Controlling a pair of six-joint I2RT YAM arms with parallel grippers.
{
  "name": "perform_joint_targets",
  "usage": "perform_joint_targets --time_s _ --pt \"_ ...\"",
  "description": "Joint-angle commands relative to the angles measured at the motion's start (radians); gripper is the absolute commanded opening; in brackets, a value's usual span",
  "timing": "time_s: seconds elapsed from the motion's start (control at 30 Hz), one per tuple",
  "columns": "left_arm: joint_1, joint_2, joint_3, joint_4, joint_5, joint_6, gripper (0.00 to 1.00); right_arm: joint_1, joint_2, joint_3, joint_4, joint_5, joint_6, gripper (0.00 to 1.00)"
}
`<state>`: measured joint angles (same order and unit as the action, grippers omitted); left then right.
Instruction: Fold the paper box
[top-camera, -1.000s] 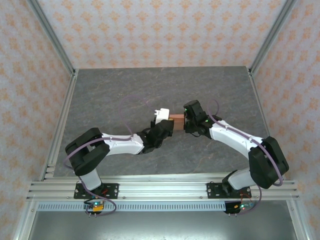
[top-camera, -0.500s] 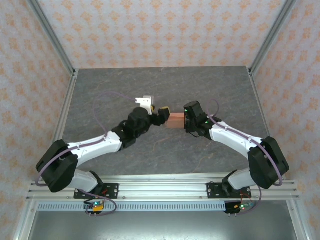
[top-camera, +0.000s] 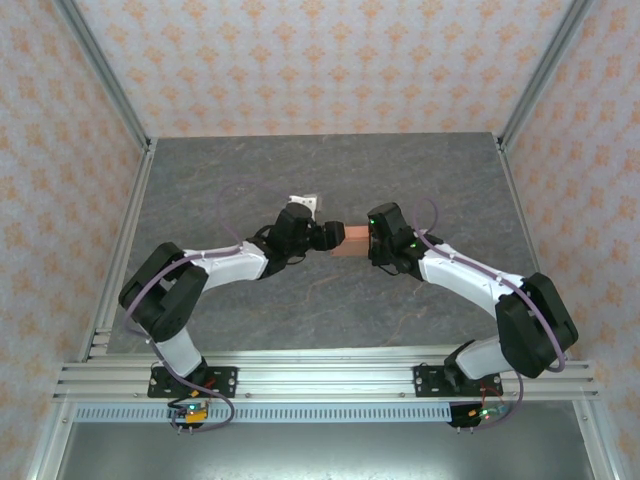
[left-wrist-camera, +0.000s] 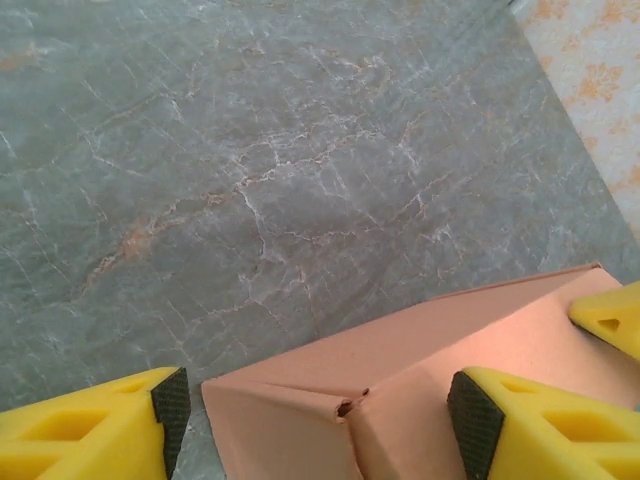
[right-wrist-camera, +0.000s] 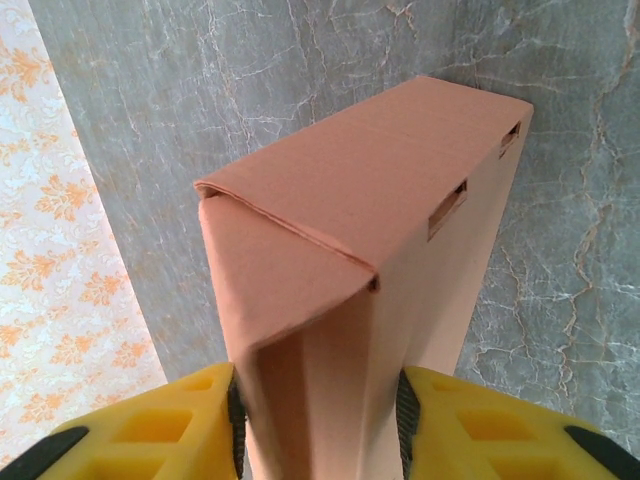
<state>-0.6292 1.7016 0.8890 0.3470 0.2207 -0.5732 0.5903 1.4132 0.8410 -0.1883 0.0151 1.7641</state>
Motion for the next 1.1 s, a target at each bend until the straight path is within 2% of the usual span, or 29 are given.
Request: perform_joint_targets --time_s 0.0,0.23,0.33,0.53,0.73,0.93,1.07 --pt "-0.026 -0.016 -0.057 0.005 -0.023 -0.070 0.70 -0.010 0.027 -0.029 -0.051 0.035 -0.015 0.42" --pt "-0.051 0.007 -0.099 0.042 -0.114 -0.136 0.69 -0.032 0.045 -0.011 -0.032 0.015 -0.022 0.44" --pt "-0.052 0.031 -0.097 0.045 -0.136 -0.152 0.68 -0.054 0.028 0.025 -0.066 -0.013 -0.059 0.51" --pt "-0.053 0.037 -0.094 0.020 -0.199 -0.182 0.67 -0.090 -0.087 0.129 -0.251 -0.068 -0.165 0.66" --pt "-0.057 0.034 -0.091 0.009 -0.213 -0.183 0.67 -0.118 -0.152 0.090 -0.270 -0.119 -0.196 0.68" --pt "-0.061 0.041 -0.081 -0.002 -0.219 -0.182 0.67 -0.159 -0.030 -0.036 -0.147 -0.227 -0.182 0.66" --pt "-0.061 0.043 -0.080 -0.005 -0.220 -0.184 0.67 -0.178 -0.047 -0.048 -0.141 -0.237 -0.201 0.64"
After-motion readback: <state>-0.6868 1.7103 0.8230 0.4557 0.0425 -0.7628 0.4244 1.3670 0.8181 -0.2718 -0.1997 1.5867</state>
